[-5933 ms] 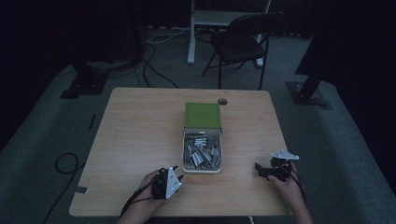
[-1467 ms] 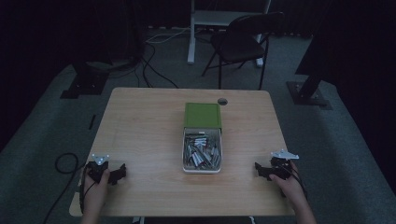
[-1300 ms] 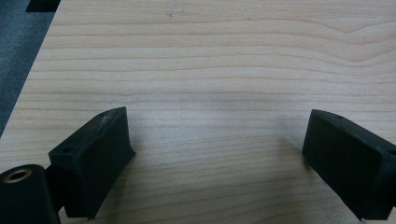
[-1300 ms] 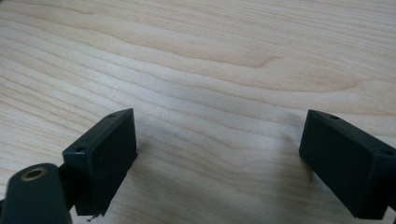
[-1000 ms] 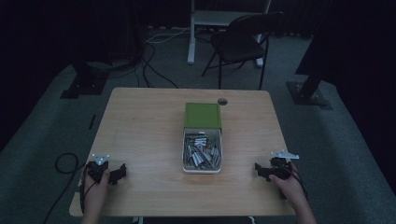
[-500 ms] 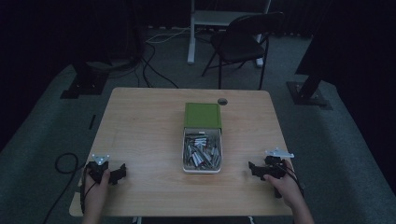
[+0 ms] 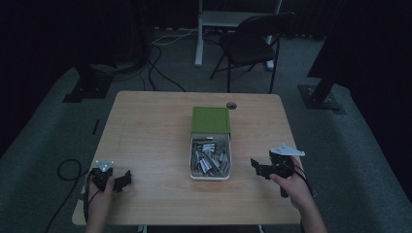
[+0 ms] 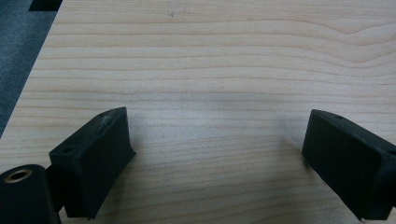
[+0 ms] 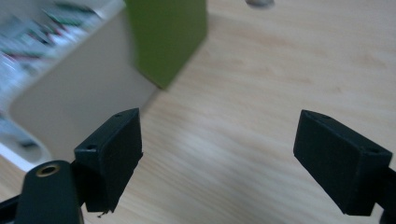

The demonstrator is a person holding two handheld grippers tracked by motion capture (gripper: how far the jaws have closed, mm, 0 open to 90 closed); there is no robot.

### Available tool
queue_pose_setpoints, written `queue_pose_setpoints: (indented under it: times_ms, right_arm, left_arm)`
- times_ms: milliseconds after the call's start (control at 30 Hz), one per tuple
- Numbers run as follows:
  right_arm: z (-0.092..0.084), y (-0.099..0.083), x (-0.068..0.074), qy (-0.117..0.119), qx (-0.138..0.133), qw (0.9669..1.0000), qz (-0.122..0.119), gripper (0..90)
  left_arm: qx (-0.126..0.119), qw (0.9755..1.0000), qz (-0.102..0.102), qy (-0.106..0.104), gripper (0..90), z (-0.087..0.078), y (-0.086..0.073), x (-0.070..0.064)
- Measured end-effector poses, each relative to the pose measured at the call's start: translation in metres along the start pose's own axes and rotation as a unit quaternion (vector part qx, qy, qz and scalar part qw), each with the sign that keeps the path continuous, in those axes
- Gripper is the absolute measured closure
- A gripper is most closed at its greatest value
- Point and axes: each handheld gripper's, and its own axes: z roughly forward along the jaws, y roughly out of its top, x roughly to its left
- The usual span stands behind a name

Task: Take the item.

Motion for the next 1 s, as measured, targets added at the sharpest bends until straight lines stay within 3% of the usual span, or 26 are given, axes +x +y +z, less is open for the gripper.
queue_pose_setpoints:
  times_ms: [267, 667, 767, 833, 1000]
  right_arm:
    - [-0.006, 0.021, 0.02, 0.019, -0.027, 0.9994, -0.011, 15.3]
    - [-0.011, 0.039, 0.051, 0.045, -0.036, 0.9961, -0.066, 16.5]
    - [-0.011, 0.043, 0.06, 0.048, -0.039, 0.9953, -0.074, 16.6]
    - [-0.011, 0.046, 0.065, 0.055, -0.035, 0.9948, -0.078, 23.1]
    - [-0.008, 0.05, 0.076, 0.075, -0.034, 0.9936, -0.078, 22.2]
  left_arm:
    - [0.0, 1.0, 0.0, 0.001, 8.7, 0.0, 0.0, 0.0]
    - [0.0, 1.0, 0.0, 0.001, 8.7, 0.0, 0.0, 0.0]
    - [0.0, 1.0, 0.0, 0.001, 8.7, 0.0, 0.0, 0.0]
    - [0.0, 1.0, 0.0, 0.001, 8.7, 0.0, 0.0, 0.0]
    - [0.0, 1.0, 0.0, 0.001, 8.7, 0.0, 0.0, 0.0]
